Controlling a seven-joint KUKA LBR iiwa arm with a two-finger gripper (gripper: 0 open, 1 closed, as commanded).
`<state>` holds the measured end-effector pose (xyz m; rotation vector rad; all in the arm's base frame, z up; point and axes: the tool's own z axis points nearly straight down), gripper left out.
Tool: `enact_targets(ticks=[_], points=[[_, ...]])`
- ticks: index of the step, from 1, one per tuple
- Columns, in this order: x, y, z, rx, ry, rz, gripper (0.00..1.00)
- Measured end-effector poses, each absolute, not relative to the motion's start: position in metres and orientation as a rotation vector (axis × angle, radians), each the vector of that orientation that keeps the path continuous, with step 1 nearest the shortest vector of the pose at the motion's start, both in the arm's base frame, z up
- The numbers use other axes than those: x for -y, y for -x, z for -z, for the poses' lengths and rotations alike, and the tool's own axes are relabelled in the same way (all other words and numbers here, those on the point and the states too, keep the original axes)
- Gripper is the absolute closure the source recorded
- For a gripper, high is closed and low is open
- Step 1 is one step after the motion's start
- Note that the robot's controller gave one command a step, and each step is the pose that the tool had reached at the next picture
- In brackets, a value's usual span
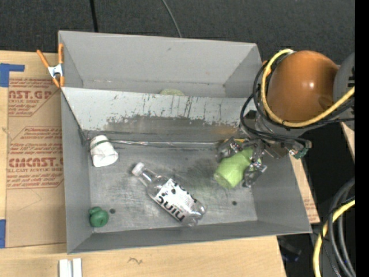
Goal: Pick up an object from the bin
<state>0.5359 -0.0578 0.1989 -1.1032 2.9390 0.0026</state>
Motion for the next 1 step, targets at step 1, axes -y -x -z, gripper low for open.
enact_targets(ticks=[1], points=[[0.0578, -0.5359, -0.1989, -2.939, 1.103, -0.003, 1.0]])
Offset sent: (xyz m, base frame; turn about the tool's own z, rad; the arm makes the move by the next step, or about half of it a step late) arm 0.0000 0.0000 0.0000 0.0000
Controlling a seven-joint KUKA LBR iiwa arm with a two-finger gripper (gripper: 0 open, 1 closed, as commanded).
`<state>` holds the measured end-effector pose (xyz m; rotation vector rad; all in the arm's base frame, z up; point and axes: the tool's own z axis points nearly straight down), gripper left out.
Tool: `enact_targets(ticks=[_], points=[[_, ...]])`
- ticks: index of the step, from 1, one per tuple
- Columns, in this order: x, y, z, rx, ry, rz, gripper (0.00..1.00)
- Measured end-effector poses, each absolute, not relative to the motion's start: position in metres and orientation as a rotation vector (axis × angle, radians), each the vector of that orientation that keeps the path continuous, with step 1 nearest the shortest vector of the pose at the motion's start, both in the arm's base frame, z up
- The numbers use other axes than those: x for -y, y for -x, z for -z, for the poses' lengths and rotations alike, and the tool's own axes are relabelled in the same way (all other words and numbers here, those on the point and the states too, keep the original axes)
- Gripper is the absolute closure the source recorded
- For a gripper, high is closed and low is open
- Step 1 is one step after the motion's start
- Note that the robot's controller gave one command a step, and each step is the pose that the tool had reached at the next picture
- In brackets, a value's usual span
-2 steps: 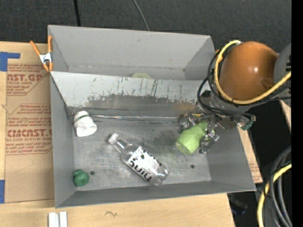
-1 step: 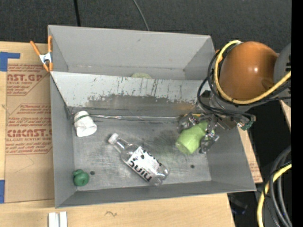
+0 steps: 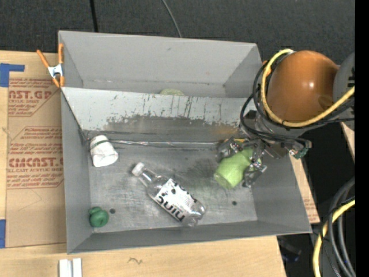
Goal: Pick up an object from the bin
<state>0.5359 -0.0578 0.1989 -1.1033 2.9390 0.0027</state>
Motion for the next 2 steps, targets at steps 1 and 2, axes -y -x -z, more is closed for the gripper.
enact_targets(ticks=[1, 2], points=[[0.0577, -0.5359, -0.1989, -2.939, 1.103, -0.003, 1.0], [0.0577, -0.5359, -0.1989, -2.939, 1.104, -0.003, 1.0]])
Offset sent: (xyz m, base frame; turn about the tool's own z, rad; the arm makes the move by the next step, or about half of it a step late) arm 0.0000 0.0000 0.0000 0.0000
